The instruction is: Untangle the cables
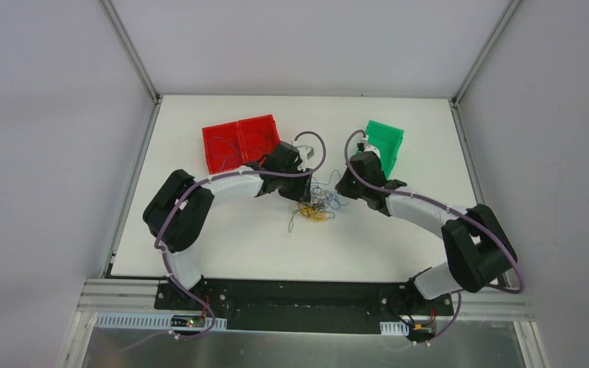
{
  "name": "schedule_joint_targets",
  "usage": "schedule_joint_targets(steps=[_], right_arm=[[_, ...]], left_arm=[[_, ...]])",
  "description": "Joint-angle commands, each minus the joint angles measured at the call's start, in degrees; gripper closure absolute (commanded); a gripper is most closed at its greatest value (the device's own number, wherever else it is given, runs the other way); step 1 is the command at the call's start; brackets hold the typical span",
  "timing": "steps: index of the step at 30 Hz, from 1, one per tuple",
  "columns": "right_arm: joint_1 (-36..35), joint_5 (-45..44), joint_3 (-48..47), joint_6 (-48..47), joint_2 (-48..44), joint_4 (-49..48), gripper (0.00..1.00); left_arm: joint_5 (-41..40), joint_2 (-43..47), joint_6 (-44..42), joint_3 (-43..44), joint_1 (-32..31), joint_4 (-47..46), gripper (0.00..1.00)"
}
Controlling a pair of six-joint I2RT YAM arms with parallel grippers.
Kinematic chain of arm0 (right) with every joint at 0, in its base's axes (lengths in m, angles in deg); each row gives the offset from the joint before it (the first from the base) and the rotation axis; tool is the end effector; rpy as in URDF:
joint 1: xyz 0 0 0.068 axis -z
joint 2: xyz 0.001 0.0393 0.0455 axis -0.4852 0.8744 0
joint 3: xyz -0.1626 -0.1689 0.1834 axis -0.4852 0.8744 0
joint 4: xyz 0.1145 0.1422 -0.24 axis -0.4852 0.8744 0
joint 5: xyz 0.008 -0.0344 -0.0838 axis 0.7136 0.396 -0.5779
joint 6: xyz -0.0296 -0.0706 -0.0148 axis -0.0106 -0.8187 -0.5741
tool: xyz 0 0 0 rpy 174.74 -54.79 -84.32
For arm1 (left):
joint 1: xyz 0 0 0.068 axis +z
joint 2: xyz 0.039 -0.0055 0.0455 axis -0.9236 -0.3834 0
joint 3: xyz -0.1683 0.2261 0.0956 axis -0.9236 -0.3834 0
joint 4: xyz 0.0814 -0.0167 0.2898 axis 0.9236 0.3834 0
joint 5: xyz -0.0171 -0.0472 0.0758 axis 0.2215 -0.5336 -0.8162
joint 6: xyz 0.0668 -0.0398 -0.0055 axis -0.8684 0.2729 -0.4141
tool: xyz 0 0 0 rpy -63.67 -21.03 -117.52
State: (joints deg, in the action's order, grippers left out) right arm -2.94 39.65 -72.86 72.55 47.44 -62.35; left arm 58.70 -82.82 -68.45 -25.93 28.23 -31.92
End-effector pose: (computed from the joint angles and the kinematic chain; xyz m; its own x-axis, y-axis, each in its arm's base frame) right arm 0.3178 0.1904 0.1730 -0.6585 0.0614 -0.7500 -0.2136 0.9404 0.2645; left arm 0.3333 -0.2935 0.1675 -0.7274 0.1973 -0.6572 0.5552 0.7321 -0.3947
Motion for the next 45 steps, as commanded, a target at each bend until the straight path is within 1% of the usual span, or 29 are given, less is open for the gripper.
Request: schedule_joint_targets(steps=[1,4,5,9,14,17,20,21,22,24,25,26,27,29,32,35,37,41,45], right_arm=[[0.29,-3.88,2.62,0.54,-8.68,-1.15,1.0],[0.55,-6.62,4.08,0.64,-13.17,-0.33,1.0],[0.61,-7.97,4.69,0.9,-15.21,0.23,1.0],[1.56,-13.98,8.75,1.38,-26.33,1.35,1.0],[1.94,-20.42,15.04,1.54,-46.54,2.56,1.0],[1.96,-18.35,18.07,-1.12,-55.42,0.21,1.0],[1.97,-13.36,19.08,-2.82,-58.2,-1.77,1.0],[1.99,-11.12,18.93,-3.16,-57.88,-2.48,1.0],[1.92,-8.17,18.79,-3.58,-57.23,-3.32,1.0],[1.92,-0.37,18.3,-4.45,-55.08,-5.26,1.0],[1.94,1.88,18.22,-4.44,-54.01,-6.47,1.0],[1.99,7.07,18.25,-4.43,-53.01,-7.82,1.0],[1.94,10.57,18.35,-4.37,-51.67,-9.49,1.0],[1.89,17.27,18.46,-4.24,-49.95,-12.2,1.0],[1.8,24.67,18.23,-3.85,-47.45,-15.1,1.0],[1.59,29.24,18.16,-3.48,-45.7,-17.16,1.0],[1.42,30.81,18.21,-3.24,-45.06,-18.22,1.0],[1.13,30.34,18.2,-2.96,-44.8,-18.32,1.0],[0.8,30.78,18.25,-2.66,-44.65,-18.91,1.0]], left_arm=[[2.72,0.27,2.54,1.83,3.14,-0.5,0.7],[1.25,2.56,2.64,-0.26,4.66,-1.56,0.86],[0.88,3.02,2.86,-0.94,4.89,-1.6,0.89],[2.25,2.67,3.27,-1.06,5.03,-1.58,0.91],[2.74,2.48,3.45,-0.78,5.01,-1.58,0.91],[2.88,3.35,3.6,-1.06,5.02,-1.58,0.91],[3.0,5.12,3.65,-1.82,4.95,-1.58,0.91],[3.27,5.93,3.65,-2.07,4.96,-1.58,0.89],[3.53,6.89,3.62,-2.39,4.95,-1.58,0.85],[4.04,9.96,3.86,-3.61,4.94,-3.47,0.7],[4.64,11.67,3.95,-4.44,4.94,-4.2,0.6],[5.03,13.54,4.06,-5.72,4.94,-5.39,0.52],[5.34,15.61,4.23,-7.25,4.88,-7.04,0.46],[6.29,20.01,4.35,-10.91,4.82,-11.87,0.39],[9.99,26.14,3.43,-17.41,4.25,-22.31,0.31],[13.75,30.24,2.19,-23.88,2.96,-36.31,0.25],[16.34,31.0,1.38,-24.7,2.41,-38.47,0.25],[21.53,29.82,0.15,-24.44,0.76,-41.55,0.23],[21.82,28.85,-3.25,-24.46,-2.1,-42.72,0.17]])
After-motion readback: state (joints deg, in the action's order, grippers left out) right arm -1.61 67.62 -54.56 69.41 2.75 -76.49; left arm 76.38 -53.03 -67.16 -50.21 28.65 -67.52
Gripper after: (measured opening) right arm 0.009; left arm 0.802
